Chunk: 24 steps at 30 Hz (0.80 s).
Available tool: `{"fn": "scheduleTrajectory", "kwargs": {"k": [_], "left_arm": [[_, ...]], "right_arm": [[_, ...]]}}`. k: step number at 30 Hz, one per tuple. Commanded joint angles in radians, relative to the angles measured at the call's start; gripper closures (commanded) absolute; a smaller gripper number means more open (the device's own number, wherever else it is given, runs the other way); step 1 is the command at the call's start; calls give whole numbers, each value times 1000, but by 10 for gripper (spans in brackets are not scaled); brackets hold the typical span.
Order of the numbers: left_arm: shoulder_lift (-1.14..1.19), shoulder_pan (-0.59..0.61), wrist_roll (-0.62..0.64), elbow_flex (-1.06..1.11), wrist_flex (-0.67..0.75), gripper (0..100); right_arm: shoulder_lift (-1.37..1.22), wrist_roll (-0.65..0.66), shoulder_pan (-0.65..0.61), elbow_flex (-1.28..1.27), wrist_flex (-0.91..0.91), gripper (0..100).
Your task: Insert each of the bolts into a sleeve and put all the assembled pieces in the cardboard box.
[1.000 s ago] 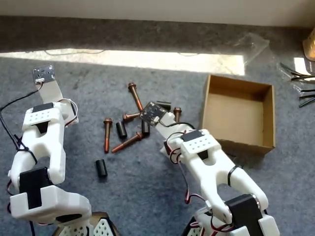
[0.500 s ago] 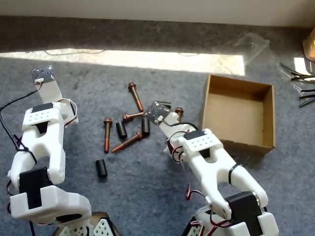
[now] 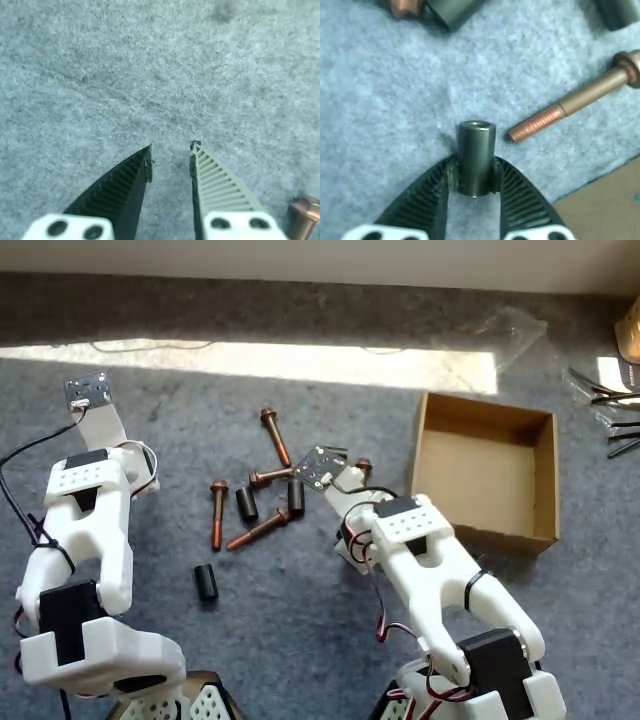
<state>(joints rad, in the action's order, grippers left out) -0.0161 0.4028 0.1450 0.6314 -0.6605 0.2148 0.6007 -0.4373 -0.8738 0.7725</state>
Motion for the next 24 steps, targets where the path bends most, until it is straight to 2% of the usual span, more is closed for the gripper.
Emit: {"fn": "scheduleTrajectory", "kwargs": {"k": [1,16,24], "left_arm": [[-4,-27,5,-5,12,870],[-4,-27,5,-5,12,870],[-4,-27,5,-5,12,870]], "right_arm": [[10,6,28,96,131,995],[10,6,147,170,189,995],[2,9,145,162,188,995]]}}
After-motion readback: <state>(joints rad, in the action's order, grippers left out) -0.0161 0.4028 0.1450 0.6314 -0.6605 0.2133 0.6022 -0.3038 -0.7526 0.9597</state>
